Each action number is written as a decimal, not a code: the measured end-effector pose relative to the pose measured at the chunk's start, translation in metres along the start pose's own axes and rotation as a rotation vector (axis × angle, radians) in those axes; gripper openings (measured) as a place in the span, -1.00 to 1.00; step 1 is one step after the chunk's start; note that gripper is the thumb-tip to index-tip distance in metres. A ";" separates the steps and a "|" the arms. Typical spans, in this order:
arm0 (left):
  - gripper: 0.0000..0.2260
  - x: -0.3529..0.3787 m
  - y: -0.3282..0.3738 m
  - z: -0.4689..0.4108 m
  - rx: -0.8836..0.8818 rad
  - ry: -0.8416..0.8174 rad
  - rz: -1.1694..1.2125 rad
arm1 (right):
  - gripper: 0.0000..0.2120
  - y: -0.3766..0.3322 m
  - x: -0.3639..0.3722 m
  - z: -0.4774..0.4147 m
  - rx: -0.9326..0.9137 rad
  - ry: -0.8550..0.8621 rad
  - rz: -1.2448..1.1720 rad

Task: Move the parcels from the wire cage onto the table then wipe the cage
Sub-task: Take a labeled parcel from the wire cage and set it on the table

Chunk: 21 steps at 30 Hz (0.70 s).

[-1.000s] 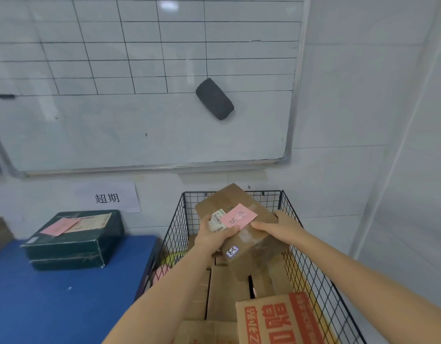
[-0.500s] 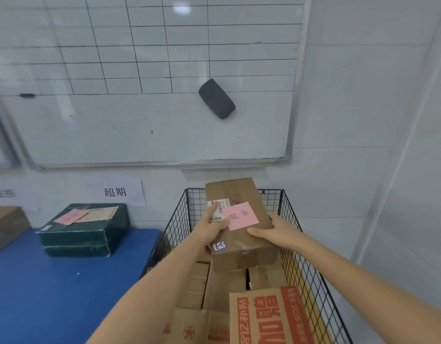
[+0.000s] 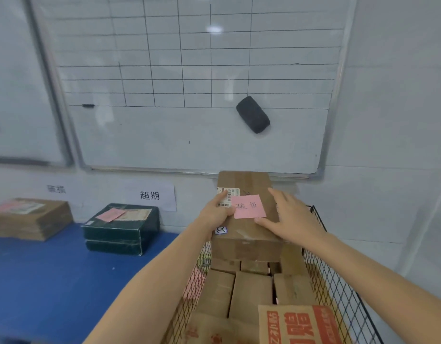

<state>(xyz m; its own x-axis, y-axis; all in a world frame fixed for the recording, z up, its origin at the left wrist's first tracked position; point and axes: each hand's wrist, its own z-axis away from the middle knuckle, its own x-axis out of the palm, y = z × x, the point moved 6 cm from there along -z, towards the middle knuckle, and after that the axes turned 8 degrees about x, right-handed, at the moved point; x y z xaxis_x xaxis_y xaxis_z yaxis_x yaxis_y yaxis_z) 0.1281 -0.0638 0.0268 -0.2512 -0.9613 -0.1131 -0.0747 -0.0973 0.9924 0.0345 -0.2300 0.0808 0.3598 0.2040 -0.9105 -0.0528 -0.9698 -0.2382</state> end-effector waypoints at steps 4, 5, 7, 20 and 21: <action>-0.47 -0.049 0.027 -0.005 0.063 0.057 -0.040 | -0.21 -0.048 -0.007 -0.012 -0.029 0.079 -0.087; -0.48 -0.064 0.034 -0.005 0.077 0.067 -0.042 | -0.22 -0.063 -0.007 -0.015 -0.034 0.096 -0.107; -0.48 -0.100 0.041 0.000 0.099 0.086 -0.040 | -0.25 -0.095 -0.005 -0.020 -0.050 0.116 -0.142; -0.48 -0.369 0.002 0.037 0.027 0.346 -0.056 | -0.22 -0.307 0.082 -0.042 -0.127 -0.016 -0.317; -0.47 -0.384 -0.003 0.039 0.020 0.353 -0.049 | -0.20 -0.320 0.091 -0.043 -0.138 -0.048 -0.313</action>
<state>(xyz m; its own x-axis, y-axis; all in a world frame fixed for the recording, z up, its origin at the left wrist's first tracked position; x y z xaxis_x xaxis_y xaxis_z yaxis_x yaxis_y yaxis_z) 0.1870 0.3160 0.0654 0.1014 -0.9858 -0.1335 -0.0981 -0.1435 0.9848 0.1246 0.0936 0.0886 0.2943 0.4978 -0.8158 0.1810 -0.8672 -0.4639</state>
